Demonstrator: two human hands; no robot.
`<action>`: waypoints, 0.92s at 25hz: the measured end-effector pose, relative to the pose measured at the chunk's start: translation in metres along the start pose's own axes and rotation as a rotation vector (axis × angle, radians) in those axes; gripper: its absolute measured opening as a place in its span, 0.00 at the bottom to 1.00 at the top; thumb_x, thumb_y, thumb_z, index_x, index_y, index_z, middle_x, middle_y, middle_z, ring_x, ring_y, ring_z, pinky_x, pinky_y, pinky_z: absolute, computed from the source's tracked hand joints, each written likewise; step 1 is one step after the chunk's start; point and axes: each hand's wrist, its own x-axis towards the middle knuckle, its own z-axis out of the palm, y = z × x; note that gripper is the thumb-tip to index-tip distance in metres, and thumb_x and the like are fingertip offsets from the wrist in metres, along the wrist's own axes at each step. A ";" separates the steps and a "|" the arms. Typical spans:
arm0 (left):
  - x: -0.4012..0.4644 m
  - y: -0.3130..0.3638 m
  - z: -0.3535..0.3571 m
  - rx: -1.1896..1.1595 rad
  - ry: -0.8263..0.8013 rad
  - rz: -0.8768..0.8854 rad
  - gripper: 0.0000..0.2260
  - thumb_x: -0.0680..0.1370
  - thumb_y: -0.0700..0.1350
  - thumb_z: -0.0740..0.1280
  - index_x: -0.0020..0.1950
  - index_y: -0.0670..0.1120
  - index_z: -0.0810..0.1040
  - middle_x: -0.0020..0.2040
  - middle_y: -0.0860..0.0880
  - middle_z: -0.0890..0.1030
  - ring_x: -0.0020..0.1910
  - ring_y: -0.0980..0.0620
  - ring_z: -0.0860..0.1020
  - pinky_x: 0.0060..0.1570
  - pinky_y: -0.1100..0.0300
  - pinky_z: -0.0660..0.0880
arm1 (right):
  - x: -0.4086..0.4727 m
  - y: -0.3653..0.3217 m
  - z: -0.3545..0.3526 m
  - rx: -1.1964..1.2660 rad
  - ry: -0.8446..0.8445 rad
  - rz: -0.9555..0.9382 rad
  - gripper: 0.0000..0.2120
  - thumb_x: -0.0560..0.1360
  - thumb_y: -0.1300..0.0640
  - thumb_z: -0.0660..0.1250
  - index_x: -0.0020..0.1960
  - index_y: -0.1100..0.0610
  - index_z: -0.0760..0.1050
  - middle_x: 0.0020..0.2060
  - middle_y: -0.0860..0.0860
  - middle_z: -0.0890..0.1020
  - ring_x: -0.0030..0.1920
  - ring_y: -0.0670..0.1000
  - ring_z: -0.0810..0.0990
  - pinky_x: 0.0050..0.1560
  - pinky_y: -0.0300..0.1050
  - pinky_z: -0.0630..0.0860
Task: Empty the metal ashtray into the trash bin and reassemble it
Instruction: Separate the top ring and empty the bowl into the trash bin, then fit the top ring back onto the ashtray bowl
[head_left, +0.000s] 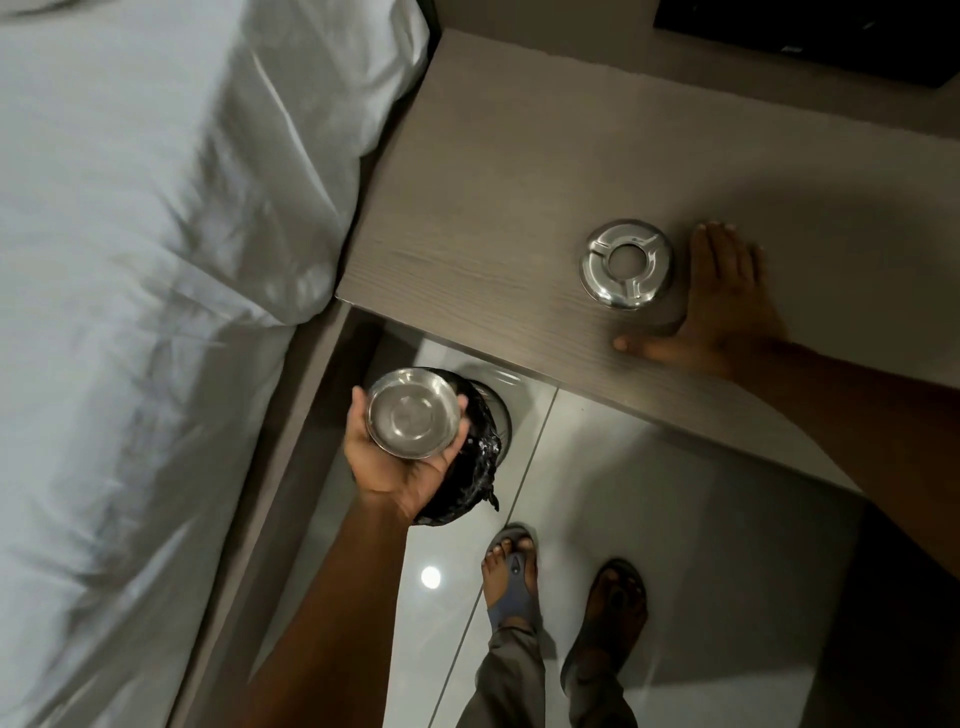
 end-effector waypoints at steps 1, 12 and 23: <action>0.000 0.005 0.010 -0.011 -0.073 -0.041 0.41 0.71 0.70 0.66 0.70 0.39 0.75 0.64 0.35 0.79 0.61 0.37 0.80 0.54 0.47 0.82 | 0.002 -0.004 -0.007 0.052 -0.008 0.015 0.74 0.50 0.15 0.63 0.79 0.62 0.46 0.80 0.61 0.53 0.79 0.61 0.51 0.78 0.61 0.48; 0.051 -0.001 0.132 0.060 -0.459 -0.300 0.43 0.73 0.72 0.63 0.73 0.38 0.71 0.66 0.36 0.77 0.61 0.37 0.79 0.54 0.47 0.81 | 0.033 -0.050 -0.049 0.107 -0.145 -0.207 0.39 0.65 0.46 0.79 0.72 0.47 0.69 0.73 0.52 0.68 0.72 0.58 0.65 0.67 0.57 0.69; 0.072 -0.032 0.163 0.072 -0.490 -0.377 0.39 0.72 0.70 0.67 0.68 0.38 0.77 0.64 0.36 0.80 0.59 0.38 0.81 0.52 0.44 0.81 | 0.032 -0.042 -0.096 0.261 -0.031 -0.189 0.52 0.53 0.37 0.81 0.72 0.49 0.63 0.67 0.54 0.71 0.66 0.55 0.70 0.59 0.57 0.77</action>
